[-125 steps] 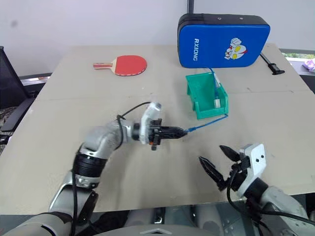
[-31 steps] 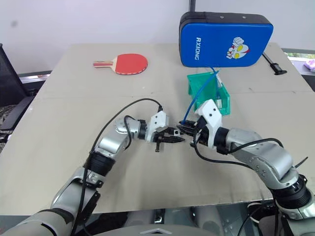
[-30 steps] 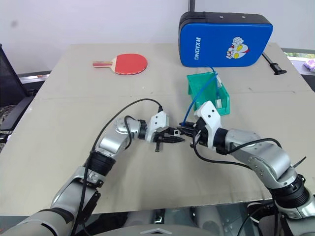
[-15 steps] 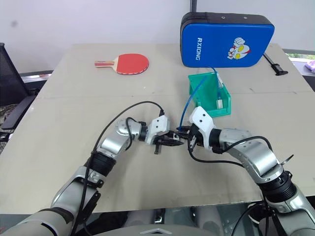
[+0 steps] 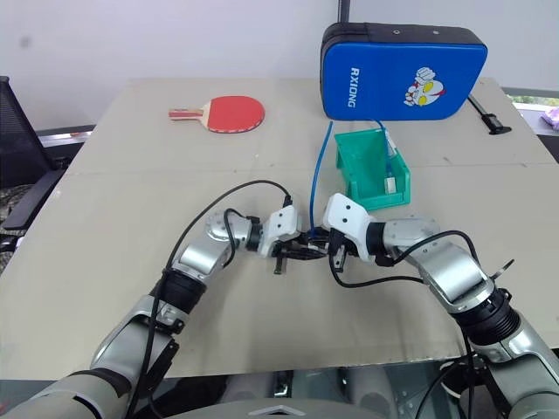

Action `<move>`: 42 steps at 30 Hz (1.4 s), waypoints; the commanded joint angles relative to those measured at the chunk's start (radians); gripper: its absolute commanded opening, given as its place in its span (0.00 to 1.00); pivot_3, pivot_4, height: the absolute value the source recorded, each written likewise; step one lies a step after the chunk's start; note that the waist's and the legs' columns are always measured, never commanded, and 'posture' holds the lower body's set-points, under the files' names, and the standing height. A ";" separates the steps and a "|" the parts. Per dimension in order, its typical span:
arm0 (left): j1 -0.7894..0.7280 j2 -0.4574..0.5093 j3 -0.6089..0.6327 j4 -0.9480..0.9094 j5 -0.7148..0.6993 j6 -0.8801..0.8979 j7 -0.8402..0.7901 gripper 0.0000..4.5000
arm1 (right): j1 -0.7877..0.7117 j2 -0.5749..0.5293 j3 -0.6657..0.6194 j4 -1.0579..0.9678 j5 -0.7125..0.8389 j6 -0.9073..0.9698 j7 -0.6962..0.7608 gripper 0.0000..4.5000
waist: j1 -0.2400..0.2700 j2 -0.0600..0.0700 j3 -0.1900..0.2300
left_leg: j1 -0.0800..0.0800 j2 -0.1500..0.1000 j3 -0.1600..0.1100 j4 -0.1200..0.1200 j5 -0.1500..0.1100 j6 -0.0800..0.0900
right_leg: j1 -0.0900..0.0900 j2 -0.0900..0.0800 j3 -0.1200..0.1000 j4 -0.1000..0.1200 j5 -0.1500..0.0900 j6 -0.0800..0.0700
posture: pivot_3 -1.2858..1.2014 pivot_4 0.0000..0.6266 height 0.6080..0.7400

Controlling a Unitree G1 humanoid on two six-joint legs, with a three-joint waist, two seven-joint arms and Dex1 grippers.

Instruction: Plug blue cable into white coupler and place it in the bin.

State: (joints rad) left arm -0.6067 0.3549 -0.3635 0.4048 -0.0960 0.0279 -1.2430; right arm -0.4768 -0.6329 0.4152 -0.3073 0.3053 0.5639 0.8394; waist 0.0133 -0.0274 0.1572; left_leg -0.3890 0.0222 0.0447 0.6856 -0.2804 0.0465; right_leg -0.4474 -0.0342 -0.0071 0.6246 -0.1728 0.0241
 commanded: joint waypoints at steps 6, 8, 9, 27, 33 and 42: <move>-0.002 -0.011 0.001 -0.040 0.002 -0.022 -0.007 0.14 | 0.007 0.011 0.072 0.130 -0.079 -0.010 0.097 0.00 | -0.001 0.000 -0.001 | 0.002 0.000 0.000 0.000 0.000 0.000 | 0.001 0.000 0.000 0.000 0.001 -0.002 | 0.52 0.24 0.93; 0.002 -0.011 0.001 -0.043 0.004 -0.025 -0.007 0.14 | -0.001 0.011 0.087 0.186 -0.105 -0.031 0.123 0.00 | -0.001 0.000 -0.001 | 0.003 0.000 0.001 0.000 0.000 0.000 | 0.002 0.000 0.001 0.001 0.001 -0.002 | 0.52 0.24 0.93; 0.004 -0.011 0.000 -0.045 0.005 -0.026 -0.007 0.14 | -0.003 0.008 0.099 0.218 -0.120 -0.046 0.140 0.00 | -0.001 0.000 -0.001 | 0.004 0.000 0.001 0.000 0.000 0.000 | 0.003 0.000 0.001 0.001 0.001 -0.003 | 0.52 0.24 0.93; 0.079 -0.003 0.096 -0.237 -0.099 0.256 0.097 0.14 | 0.182 0.031 -0.415 -0.100 0.102 -0.041 0.000 0.86 | 0.000 0.003 -0.010 | 0.002 0.001 0.001 0.000 0.000 0.000 | 0.001 -0.001 0.002 0.002 0.001 -0.002 | 0.52 0.24 0.93; -0.053 -0.100 0.225 -0.296 -0.237 0.604 0.279 0.14 | 0.496 0.000 -0.702 -0.456 0.181 0.091 -0.157 0.86 | 0.009 0.003 -0.009 | -0.001 0.001 -0.004 0.000 0.000 0.000 | 0.000 -0.001 -0.001 0.001 -0.003 0.004 | 0.52 0.24 0.93; -0.487 -0.318 0.351 0.180 -0.243 0.651 0.523 0.14 | 0.744 0.094 -0.797 -0.609 0.115 0.095 -0.369 0.86 | -0.001 0.002 -0.008 | -0.004 -0.010 -0.015 0.003 0.000 0.000 | 0.003 0.000 0.002 0.001 -0.004 0.007 | 0.52 0.24 0.93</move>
State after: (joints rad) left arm -1.0164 0.0652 -0.0378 0.4836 -0.3454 0.7269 -0.7548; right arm 0.2570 -0.5516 -0.3625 -0.8714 0.4376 0.6718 0.5098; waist 0.0121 -0.0256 0.1488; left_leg -0.3922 0.0119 0.0308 0.6882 -0.2801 0.0467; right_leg -0.4445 -0.0337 -0.0036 0.6259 -0.1771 0.0308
